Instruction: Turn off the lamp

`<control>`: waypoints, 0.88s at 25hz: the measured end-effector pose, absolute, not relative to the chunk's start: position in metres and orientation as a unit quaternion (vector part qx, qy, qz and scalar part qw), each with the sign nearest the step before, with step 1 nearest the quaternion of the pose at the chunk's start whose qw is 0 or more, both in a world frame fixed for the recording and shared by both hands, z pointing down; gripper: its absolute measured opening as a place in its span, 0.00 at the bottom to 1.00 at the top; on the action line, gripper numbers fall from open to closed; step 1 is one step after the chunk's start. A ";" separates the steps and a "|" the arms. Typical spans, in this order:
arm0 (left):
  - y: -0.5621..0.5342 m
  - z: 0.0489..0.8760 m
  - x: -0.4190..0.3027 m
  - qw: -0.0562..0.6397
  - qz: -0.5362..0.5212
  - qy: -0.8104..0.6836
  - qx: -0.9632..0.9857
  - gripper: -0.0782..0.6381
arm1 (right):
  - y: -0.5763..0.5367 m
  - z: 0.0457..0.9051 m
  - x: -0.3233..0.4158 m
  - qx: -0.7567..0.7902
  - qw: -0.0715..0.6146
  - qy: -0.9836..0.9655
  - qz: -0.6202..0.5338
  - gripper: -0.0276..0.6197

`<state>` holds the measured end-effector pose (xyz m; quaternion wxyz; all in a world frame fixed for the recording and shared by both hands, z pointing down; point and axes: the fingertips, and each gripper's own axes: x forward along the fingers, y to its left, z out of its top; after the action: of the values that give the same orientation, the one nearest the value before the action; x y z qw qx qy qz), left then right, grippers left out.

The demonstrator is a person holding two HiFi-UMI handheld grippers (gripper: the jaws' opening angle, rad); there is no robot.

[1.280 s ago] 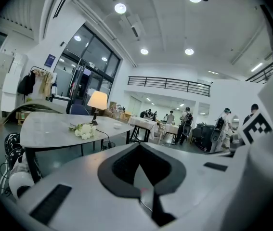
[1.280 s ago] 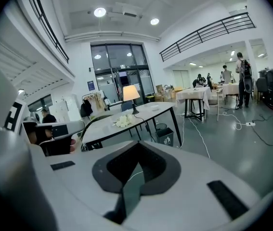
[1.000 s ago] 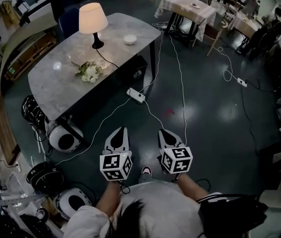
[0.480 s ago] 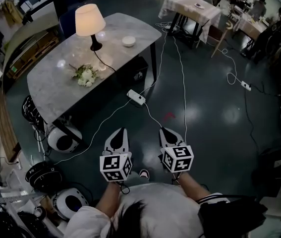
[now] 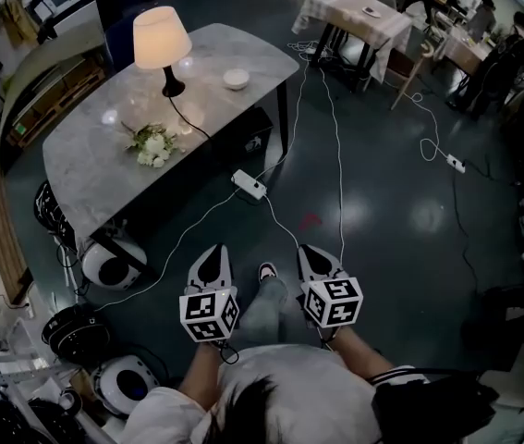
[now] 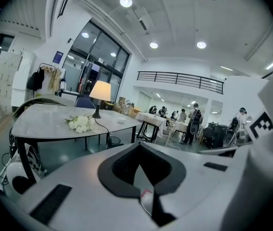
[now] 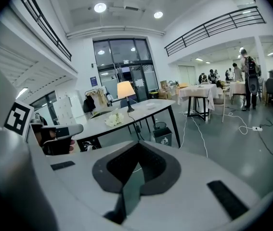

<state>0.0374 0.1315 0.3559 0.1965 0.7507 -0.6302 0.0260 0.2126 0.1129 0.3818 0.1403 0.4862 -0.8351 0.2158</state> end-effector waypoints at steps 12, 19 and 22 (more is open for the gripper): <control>0.063 0.363 0.049 0.203 0.011 -0.632 0.748 0.10 | 0.047 0.379 0.208 0.471 0.146 -0.845 0.208 0.04; 0.021 0.361 0.055 0.205 0.012 -0.639 0.741 0.10 | 0.005 0.380 0.199 0.441 0.153 -0.858 0.214 0.04; 0.000 0.353 0.050 0.203 0.012 -0.646 0.736 0.10 | -0.016 0.373 0.193 0.427 0.154 -0.866 0.211 0.04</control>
<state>0.0501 0.0003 0.3534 0.2033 0.7359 -0.6457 0.0121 0.1928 -0.0162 0.3728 0.1538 0.4268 -0.8657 0.2114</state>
